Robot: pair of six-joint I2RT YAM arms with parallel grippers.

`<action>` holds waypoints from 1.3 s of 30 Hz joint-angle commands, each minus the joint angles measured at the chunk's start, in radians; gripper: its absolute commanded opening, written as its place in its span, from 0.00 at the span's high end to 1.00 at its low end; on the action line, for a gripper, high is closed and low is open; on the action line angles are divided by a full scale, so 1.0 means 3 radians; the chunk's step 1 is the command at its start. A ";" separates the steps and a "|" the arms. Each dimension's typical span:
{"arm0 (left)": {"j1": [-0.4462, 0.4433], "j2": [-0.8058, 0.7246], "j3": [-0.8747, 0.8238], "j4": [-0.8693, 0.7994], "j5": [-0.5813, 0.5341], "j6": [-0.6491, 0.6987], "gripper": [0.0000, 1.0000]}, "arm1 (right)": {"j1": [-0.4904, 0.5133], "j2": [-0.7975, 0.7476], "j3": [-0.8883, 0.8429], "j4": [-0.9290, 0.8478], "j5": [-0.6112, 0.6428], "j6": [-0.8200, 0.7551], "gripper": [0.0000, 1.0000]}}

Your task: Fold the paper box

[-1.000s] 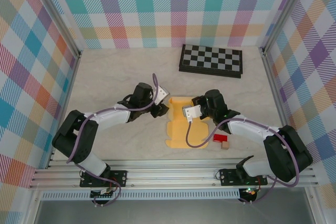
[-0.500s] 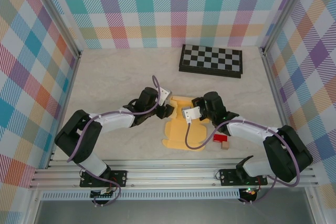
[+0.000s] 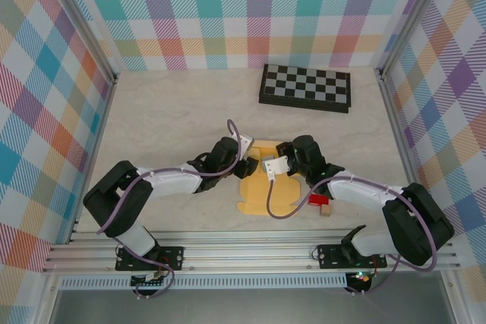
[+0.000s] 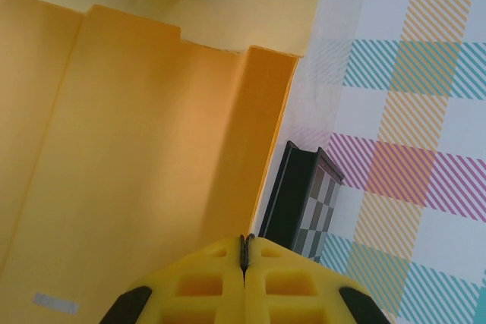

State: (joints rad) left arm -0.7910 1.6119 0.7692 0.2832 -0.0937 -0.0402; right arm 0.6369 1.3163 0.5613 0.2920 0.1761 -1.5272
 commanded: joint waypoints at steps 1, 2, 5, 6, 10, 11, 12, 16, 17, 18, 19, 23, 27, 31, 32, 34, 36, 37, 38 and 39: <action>-0.0052 0.0018 0.0042 -0.0165 -0.0154 -0.0096 0.37 | 0.0060 -0.0076 -0.0086 -0.0127 -0.0052 0.0029 1.00; -0.0050 -0.0015 0.0039 -0.0224 -0.0154 -0.0102 0.37 | 0.0069 -0.0091 -0.0087 -0.0128 -0.0040 0.0024 1.00; -0.0051 -0.0175 -0.0065 -0.0284 -0.0142 -0.0106 0.36 | 0.0109 -0.0127 -0.0120 -0.0110 0.0027 0.0016 1.00; -0.0053 -0.0245 -0.0117 -0.0285 -0.0116 -0.0106 0.36 | 0.0135 -0.0138 -0.0144 -0.0074 0.0068 0.0017 1.00; -0.0053 -0.0455 -0.0354 -0.0185 -0.0118 -0.0130 0.35 | 0.0249 -0.0141 -0.0238 0.0032 0.0195 -0.0014 1.00; -0.0050 -0.0473 -0.0395 -0.0150 -0.0113 -0.0136 0.35 | 0.0288 -0.0122 -0.0263 0.0097 0.0241 -0.0031 1.00; -0.0054 -0.0488 -0.0420 -0.0130 -0.0111 -0.0153 0.35 | 0.0326 -0.0100 -0.0294 0.0152 0.0298 -0.0056 1.00; -0.0079 -0.0490 -0.0501 0.0022 -0.0103 -0.0206 0.35 | 0.0444 -0.0002 -0.0423 0.0404 0.0488 -0.0106 1.00; -0.0100 -0.0494 -0.0517 0.0050 -0.0107 -0.0196 0.35 | 0.0467 0.0011 -0.0438 0.0428 0.0532 -0.0097 1.00; -0.0124 -0.0504 -0.0536 0.0067 -0.0119 -0.0169 0.35 | 0.0488 0.0010 -0.0452 0.0458 0.0575 -0.0102 1.00; -0.0152 -0.0523 -0.0560 0.0072 -0.0144 -0.0128 0.35 | 0.0499 0.0010 -0.0463 0.0500 0.0614 -0.0113 1.00; -0.0224 -0.0625 -0.0741 0.0158 -0.0310 -0.0035 0.35 | 0.0525 -0.0068 -0.0503 0.0510 0.0699 -0.0120 1.00; -0.0228 -0.0697 -0.0887 0.0216 -0.0444 -0.0058 0.35 | 0.0588 -0.0157 -0.0536 0.0427 0.0755 -0.0118 1.00; -0.0227 -0.0954 -0.0936 0.0100 -0.0442 -0.0070 0.35 | 0.0618 -0.0183 -0.0542 0.0336 0.0763 -0.0100 1.00; -0.0228 -0.1074 -0.0917 -0.0034 -0.0440 -0.0084 0.34 | 0.0618 -0.0188 -0.0542 0.0323 0.0768 -0.0090 1.00; -0.0229 -0.1322 -0.0861 -0.0311 -0.0405 -0.0106 0.33 | 0.0618 -0.0204 -0.0527 0.0299 0.0761 -0.0074 1.00; -0.0225 -0.1579 -0.0823 -0.0568 -0.0413 -0.0173 0.30 | 0.0618 -0.0205 -0.0521 0.0282 0.0758 -0.0072 1.00; -0.0224 -0.1705 -0.0829 -0.0661 -0.0441 -0.0239 0.28 | 0.0618 -0.0200 -0.0521 0.0281 0.0757 -0.0066 1.00; -0.0217 -0.1833 -0.0855 -0.0739 -0.0488 -0.0311 0.26 | 0.0618 -0.0193 -0.0521 0.0282 0.0749 -0.0066 1.00; -0.0208 -0.1934 -0.0887 -0.0782 -0.0554 -0.0378 0.24 | 0.0618 -0.0191 -0.0521 0.0286 0.0753 -0.0065 1.00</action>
State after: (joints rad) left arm -0.8440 1.0988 0.4965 0.1535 -0.2157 -0.0937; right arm 0.8135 1.2629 0.4194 0.4511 0.3943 -1.5349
